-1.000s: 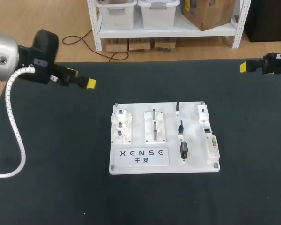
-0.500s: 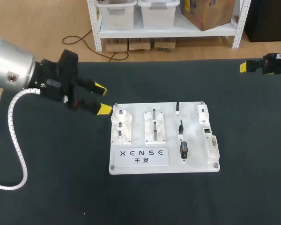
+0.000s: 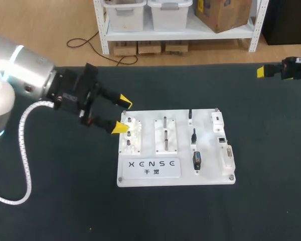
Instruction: Insert the Ethernet cable into its matching sockets.
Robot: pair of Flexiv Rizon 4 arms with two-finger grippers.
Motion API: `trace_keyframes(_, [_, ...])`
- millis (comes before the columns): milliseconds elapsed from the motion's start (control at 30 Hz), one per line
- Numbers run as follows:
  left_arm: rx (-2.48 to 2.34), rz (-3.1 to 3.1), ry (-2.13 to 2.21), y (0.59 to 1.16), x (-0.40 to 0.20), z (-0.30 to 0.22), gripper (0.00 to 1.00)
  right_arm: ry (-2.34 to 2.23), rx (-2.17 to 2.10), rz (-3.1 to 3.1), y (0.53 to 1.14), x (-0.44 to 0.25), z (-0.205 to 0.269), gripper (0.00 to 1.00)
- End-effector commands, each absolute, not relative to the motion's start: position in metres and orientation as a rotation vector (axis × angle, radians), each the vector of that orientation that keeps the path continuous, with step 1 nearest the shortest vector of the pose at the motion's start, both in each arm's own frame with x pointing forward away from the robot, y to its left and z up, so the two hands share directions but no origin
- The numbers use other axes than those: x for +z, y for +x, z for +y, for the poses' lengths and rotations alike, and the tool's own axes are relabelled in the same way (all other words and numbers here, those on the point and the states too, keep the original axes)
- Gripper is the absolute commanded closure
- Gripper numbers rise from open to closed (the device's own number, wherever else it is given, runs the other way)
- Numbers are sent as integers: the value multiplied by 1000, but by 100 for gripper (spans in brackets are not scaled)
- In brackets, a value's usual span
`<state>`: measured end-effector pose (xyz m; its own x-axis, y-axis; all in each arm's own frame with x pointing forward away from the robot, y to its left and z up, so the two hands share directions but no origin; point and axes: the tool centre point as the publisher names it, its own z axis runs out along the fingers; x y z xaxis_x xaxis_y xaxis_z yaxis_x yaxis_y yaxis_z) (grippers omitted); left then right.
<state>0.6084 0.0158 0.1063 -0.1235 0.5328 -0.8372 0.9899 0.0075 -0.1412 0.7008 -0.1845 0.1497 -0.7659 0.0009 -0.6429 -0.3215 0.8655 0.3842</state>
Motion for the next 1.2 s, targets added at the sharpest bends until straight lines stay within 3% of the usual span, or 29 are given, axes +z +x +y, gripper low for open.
trace_keyframes(33, [-941,1762,1555,604,100,1,0,-233,639,2373,701,150,-185,0])
trace_keyframes(1100, [-822,1837,1471,608,72,-11,0,-233,639,2373,701,150,-185,0])
trace_keyframes(1200, [-822,1837,1471,608,72,-11,0,-261,586,2401,700,163,-168,0])
